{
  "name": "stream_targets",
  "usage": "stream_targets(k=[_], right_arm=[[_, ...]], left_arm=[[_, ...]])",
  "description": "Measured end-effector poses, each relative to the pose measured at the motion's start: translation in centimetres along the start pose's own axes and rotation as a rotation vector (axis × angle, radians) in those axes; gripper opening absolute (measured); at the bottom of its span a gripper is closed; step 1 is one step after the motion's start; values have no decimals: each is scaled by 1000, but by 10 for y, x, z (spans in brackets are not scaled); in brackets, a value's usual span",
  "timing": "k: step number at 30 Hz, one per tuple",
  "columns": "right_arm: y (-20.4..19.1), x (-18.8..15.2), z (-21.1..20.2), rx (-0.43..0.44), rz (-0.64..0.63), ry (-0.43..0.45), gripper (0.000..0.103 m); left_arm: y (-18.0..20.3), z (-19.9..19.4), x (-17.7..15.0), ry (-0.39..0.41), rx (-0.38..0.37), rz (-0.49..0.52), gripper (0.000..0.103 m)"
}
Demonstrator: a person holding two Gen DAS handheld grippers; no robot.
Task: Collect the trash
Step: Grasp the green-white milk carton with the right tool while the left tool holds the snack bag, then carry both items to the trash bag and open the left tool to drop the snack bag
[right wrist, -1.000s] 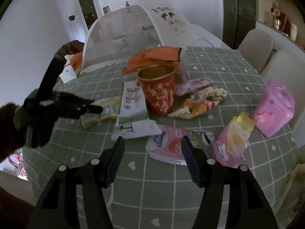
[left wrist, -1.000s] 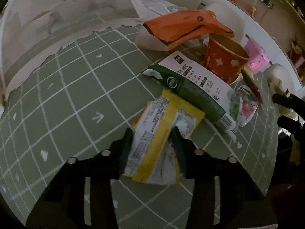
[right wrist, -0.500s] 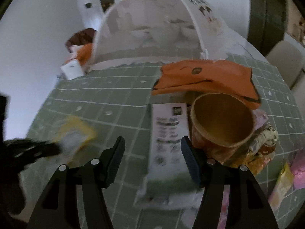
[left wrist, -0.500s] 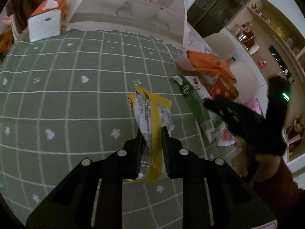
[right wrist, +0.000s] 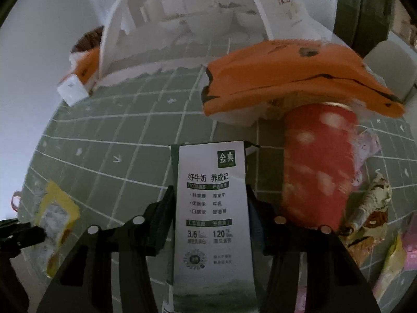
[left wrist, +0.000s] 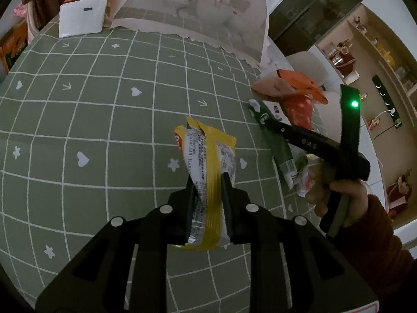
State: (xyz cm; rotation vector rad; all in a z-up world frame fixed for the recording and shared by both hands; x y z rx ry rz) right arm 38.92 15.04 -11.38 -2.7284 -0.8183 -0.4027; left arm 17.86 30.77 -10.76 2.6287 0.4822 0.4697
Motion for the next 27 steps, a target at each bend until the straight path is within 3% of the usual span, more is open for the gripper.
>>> stream_targets(k=[9, 15, 27], right_arm=[[-3, -59, -108, -34, -11, 242, 48], [13, -106, -179, -93, 55, 373, 48], [69, -193, -278, -316, 206, 502, 48]], left_arm=[[28, -21, 14, 101, -43, 36, 19], [96, -42, 22, 210, -85, 178, 19], [230, -41, 23, 246, -221, 431, 19]])
Point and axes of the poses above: each gripper's, at about its wrist camera, not at the fingertips, and z roughly the way its jaws point, y to its right, x to its top, the point moved 1 cm from there along z, roughly the way its jaws point, and after that the axes turned 12 degrees about -y, right-handed, at the moved point
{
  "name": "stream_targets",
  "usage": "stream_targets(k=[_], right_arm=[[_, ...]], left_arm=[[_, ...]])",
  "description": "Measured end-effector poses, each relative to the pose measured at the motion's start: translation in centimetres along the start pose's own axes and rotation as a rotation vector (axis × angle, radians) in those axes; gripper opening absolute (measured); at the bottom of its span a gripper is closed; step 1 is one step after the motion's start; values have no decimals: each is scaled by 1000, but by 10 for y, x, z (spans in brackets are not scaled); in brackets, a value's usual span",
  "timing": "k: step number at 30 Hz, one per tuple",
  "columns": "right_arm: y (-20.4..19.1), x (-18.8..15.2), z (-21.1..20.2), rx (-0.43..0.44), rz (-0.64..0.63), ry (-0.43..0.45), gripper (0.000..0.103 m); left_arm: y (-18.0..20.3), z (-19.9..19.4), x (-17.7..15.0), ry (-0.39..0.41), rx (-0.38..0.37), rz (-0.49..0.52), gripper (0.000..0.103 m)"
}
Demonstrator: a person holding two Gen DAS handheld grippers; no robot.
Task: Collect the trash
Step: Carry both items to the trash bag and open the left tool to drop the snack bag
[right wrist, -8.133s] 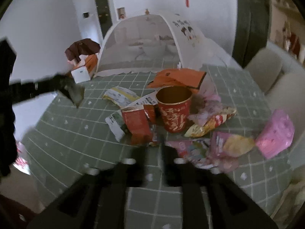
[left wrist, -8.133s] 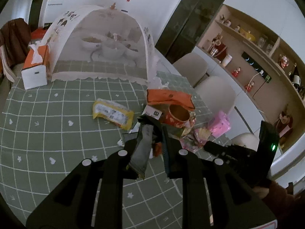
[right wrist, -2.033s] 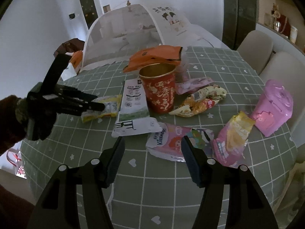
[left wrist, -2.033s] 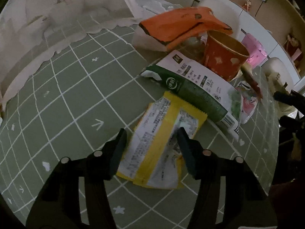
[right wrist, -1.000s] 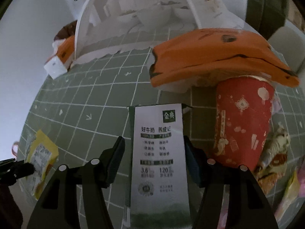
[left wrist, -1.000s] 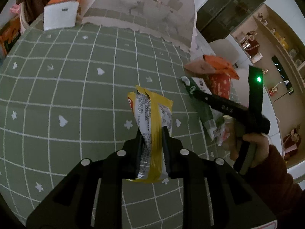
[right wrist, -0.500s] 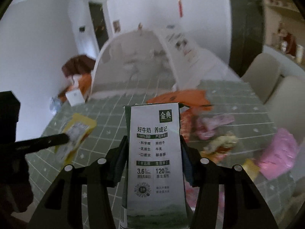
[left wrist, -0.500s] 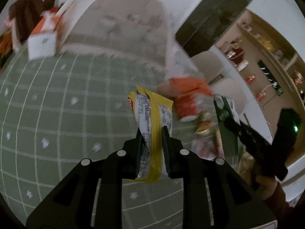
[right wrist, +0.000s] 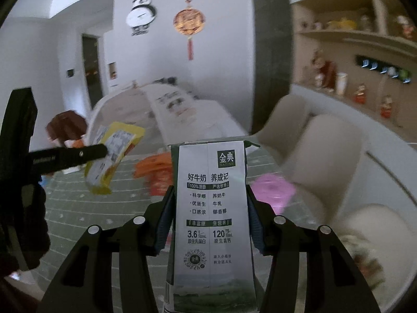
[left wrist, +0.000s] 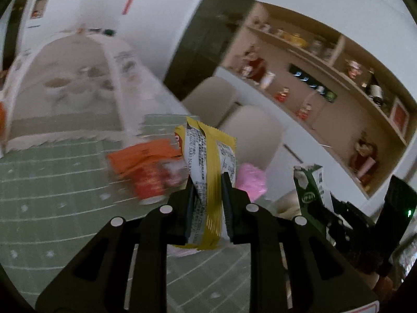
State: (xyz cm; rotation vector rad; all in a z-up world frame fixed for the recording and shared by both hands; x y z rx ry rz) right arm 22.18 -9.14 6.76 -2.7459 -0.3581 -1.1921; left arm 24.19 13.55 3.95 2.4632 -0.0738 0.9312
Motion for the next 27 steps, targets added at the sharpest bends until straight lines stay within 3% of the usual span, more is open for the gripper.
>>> stream_targets(k=[10, 16, 21, 27], right_arm=[[130, -28, -81, -246, 166, 67, 48], [205, -57, -119, -330, 328, 105, 48], [243, -82, -126, -353, 424, 99, 48], [265, -98, -117, -358, 464, 102, 48]], left_arm=[[136, 78, 19, -76, -241, 199, 19], [205, 135, -3, -222, -370, 310, 22], [249, 188, -36, -366, -397, 373, 22], [289, 229, -57, -424, -422, 404, 23]])
Point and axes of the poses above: each gripper's, at about its wrist camera, not at the fingertips, and z roughly the way its jaws point, y to its right, x to its top, the point moved 1 cm from there along z, roughly the way its jaws point, and after that the axes turned 12 degrees about -y, right-handed, at the moved point
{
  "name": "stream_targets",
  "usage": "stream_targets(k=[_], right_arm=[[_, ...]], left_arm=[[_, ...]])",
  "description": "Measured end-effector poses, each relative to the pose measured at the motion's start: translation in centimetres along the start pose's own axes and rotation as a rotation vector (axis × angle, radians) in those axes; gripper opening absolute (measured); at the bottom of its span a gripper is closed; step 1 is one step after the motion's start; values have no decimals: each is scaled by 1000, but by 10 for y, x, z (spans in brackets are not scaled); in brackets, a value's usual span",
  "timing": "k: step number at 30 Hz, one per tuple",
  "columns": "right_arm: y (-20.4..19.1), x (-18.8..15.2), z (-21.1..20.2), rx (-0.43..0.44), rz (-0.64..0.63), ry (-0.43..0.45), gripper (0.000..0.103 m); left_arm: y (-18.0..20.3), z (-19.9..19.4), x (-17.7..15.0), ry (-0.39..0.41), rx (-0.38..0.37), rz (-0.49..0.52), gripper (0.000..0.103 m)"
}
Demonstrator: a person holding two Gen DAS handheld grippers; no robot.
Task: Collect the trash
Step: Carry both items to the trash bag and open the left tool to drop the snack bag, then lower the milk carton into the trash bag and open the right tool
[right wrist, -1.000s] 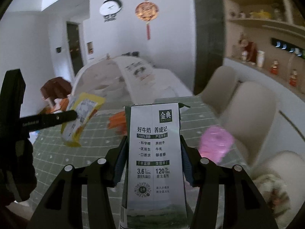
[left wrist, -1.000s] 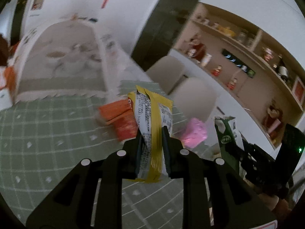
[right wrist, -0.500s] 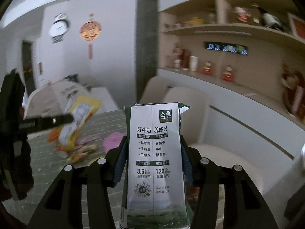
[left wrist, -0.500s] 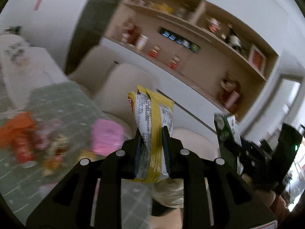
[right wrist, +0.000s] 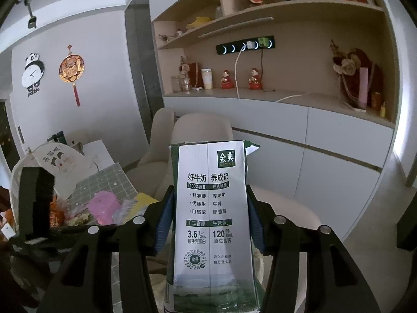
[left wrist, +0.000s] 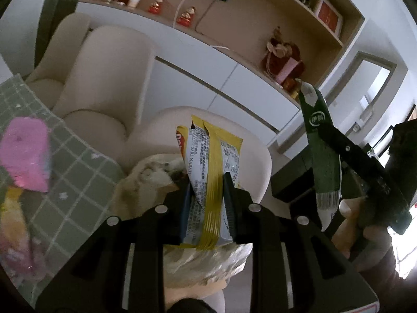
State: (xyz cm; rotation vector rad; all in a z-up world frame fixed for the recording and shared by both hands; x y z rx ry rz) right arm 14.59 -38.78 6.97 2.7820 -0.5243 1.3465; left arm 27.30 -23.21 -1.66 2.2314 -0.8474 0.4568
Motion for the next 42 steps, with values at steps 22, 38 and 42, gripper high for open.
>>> stream_targets(k=[22, 38, 42], right_arm=[[-3, -15, 102, 47, 35, -94, 48], [-27, -68, 134, 26, 34, -217, 48], [-34, -90, 134, 30, 34, -299, 48]], left_arm=[[-66, -38, -39, 45, 147, -173, 52], [-123, -98, -80, 94, 245, -304, 52], [-129, -109, -87, 106, 246, -322, 52]])
Point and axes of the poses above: each gripper's, at about its wrist camera, not at the fingertips, and z roughly the way its jaws point, y to its right, x to its top, the point moved 1 cm from there along z, roughly the way its jaws point, and after that the axes turned 12 degrees about -y, right-handed, at the moved point
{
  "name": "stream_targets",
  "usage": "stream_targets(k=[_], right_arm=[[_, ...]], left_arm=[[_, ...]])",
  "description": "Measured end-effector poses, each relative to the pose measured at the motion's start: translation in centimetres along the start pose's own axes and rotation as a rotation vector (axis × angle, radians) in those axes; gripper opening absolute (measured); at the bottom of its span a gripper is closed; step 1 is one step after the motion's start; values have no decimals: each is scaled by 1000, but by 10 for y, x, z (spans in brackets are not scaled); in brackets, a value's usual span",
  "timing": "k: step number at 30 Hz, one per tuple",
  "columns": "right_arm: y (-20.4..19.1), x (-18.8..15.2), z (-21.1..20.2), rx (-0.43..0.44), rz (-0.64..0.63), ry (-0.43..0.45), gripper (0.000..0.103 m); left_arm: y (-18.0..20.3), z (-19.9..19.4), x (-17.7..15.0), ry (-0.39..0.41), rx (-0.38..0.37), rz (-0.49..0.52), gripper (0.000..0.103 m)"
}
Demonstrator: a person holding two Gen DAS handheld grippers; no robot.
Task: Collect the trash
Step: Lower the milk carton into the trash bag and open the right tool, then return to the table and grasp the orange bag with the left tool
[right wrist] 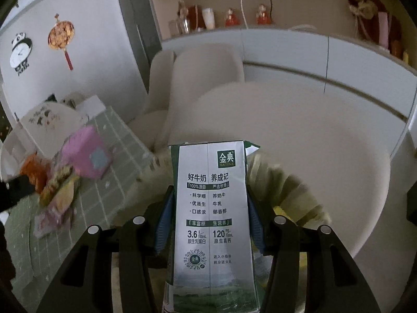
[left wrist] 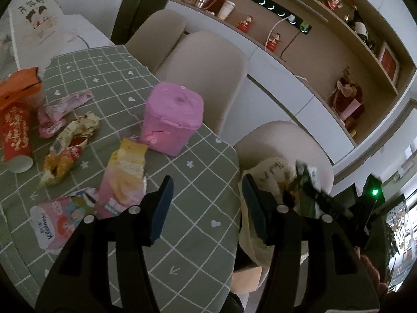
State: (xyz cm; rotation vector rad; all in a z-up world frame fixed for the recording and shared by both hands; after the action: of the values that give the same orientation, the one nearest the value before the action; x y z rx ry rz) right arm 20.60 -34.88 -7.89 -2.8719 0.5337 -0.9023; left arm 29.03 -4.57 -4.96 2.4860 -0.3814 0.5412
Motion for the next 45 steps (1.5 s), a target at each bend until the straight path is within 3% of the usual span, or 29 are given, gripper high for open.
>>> stream_targets(k=[10, 12, 15, 20, 30, 38, 45], right_arm=[[-9, -37, 9, -2, 20, -116, 49], [-2, -37, 4, 13, 67, -106, 49], [1, -35, -5, 27, 85, -88, 61], [-14, -26, -29, 27, 28, -1, 61], [-80, -14, -70, 95, -154, 112, 61], [-142, -11, -58, 226, -243, 74, 61], [-191, -21, -37, 247, -301, 24, 61]], left_arm=[[-19, -15, -14, 16, -18, -55, 52], [-21, -20, -15, 22, -21, -58, 52], [-27, -31, -17, 44, -22, -67, 56], [-43, -46, -22, 76, 7, -82, 59], [-107, -83, -49, 143, 147, -186, 59], [-157, -120, -62, 201, 246, -248, 59], [-182, -145, -35, 240, 296, -169, 59]])
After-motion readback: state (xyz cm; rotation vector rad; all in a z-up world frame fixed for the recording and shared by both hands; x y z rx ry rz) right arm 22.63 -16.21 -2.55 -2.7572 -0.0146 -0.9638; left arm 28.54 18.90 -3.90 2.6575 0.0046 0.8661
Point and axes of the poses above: each gripper's, at about its wrist camera, not at the fingertips, and z roughly the way its jaws point, y to its right, x to its top, the point moved 1 cm from there along z, roughly the way its jaws point, and after that the axes turned 12 degrees about -y, right-handed, at the moved point
